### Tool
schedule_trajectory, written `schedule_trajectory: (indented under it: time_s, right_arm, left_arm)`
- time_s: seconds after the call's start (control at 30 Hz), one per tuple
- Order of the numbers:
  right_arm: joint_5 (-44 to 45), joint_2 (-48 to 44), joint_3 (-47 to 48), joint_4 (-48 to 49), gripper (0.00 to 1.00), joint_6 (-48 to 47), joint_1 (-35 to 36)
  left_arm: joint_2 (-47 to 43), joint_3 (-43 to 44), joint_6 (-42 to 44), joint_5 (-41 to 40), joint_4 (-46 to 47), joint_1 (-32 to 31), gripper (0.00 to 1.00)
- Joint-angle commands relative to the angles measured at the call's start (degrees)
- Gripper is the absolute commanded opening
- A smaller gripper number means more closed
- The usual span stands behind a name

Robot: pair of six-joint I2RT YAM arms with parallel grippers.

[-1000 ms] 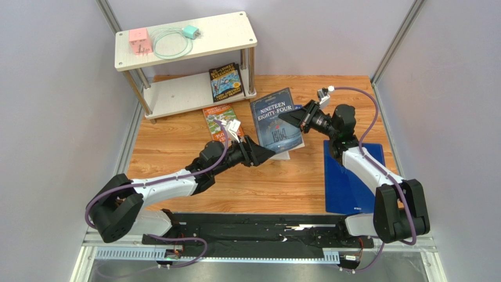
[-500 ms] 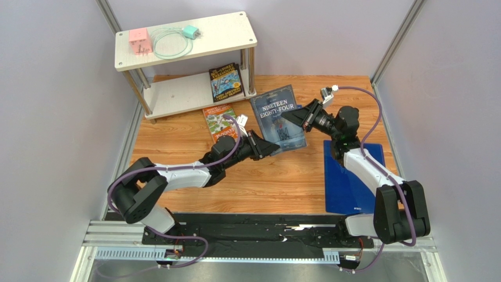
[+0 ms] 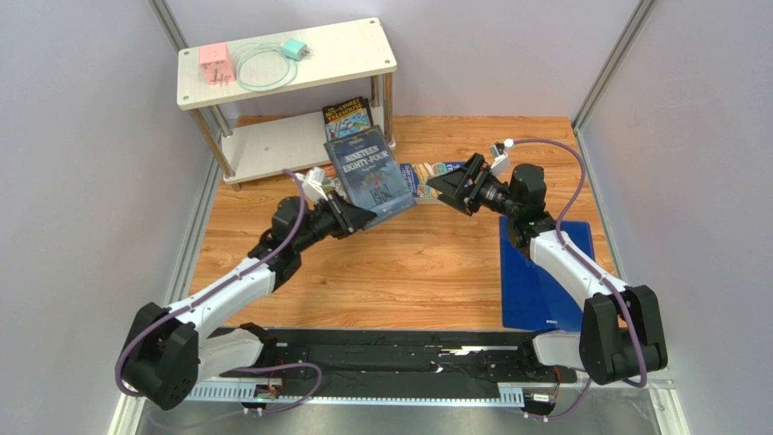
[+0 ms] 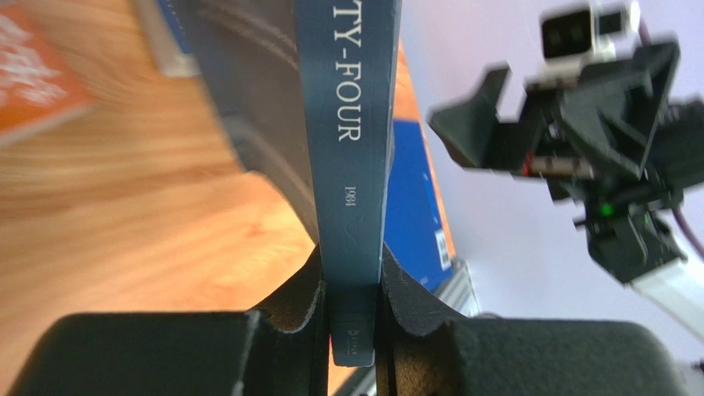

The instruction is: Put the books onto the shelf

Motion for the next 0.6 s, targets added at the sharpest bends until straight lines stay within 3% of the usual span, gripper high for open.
schedule_trajectory:
  time_s: [0.0,0.23,0.43,0.57]
  right_arm:
    - [1.5,-1.34,1.58,-2.44,1.0,-4.07,0.1]
    - [0.71,-0.28,0.35,-1.3,0.98,-4.16,0.11]
    - [0.62,0.07,-0.7,-0.94,0.98,-4.77,0.11]
    - [0.27,0.6,-1.23,-0.59,0.97,-4.87,0.11]
  left_arm:
    - [-2.13,1.48,3.51,12.31,2.7,7.96,0.0]
    - [3.39,6.05,1.24,22.69,6.37,18.68,0.0]
    - [13.23,10.0,-5.0,34.46,19.19,24.57,0.0]
    - [21.74,12.46,-12.02,40.71,33.95,27.3,0.0]
